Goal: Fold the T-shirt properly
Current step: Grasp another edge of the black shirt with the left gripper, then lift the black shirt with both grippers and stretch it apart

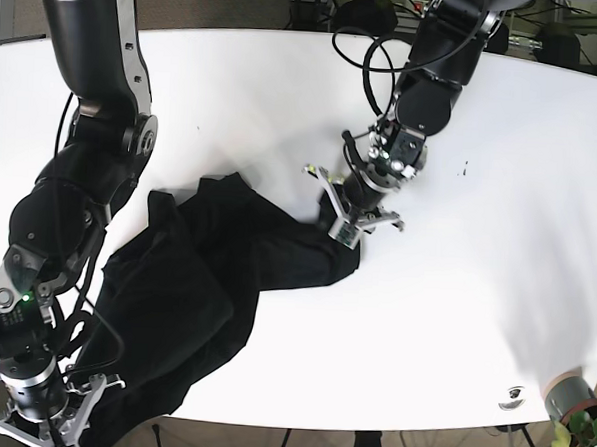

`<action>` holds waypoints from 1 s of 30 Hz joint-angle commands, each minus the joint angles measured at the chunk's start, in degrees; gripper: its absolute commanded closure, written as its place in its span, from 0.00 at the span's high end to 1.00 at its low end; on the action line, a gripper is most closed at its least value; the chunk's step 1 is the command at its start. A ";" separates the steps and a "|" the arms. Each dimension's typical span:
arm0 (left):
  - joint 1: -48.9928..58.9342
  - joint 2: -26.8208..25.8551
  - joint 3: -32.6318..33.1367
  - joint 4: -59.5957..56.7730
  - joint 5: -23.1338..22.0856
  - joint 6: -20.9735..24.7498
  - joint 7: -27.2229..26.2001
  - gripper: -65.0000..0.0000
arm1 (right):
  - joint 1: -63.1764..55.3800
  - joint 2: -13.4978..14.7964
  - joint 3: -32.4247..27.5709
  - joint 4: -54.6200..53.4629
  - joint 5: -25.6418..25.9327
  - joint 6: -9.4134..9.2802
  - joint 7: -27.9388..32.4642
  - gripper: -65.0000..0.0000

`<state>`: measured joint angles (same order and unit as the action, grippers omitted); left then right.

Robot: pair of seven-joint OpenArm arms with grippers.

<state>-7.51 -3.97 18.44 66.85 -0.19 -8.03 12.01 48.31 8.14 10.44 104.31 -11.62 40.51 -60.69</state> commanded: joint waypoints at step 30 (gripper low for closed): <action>-24.98 -4.78 -35.45 20.23 2.60 -15.66 29.53 0.00 | 18.63 5.79 1.91 -34.11 0.32 -0.82 16.95 0.03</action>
<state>-27.33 -6.96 -16.47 85.91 3.03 -23.55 42.76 61.89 13.13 12.16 69.97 -11.70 40.56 -45.65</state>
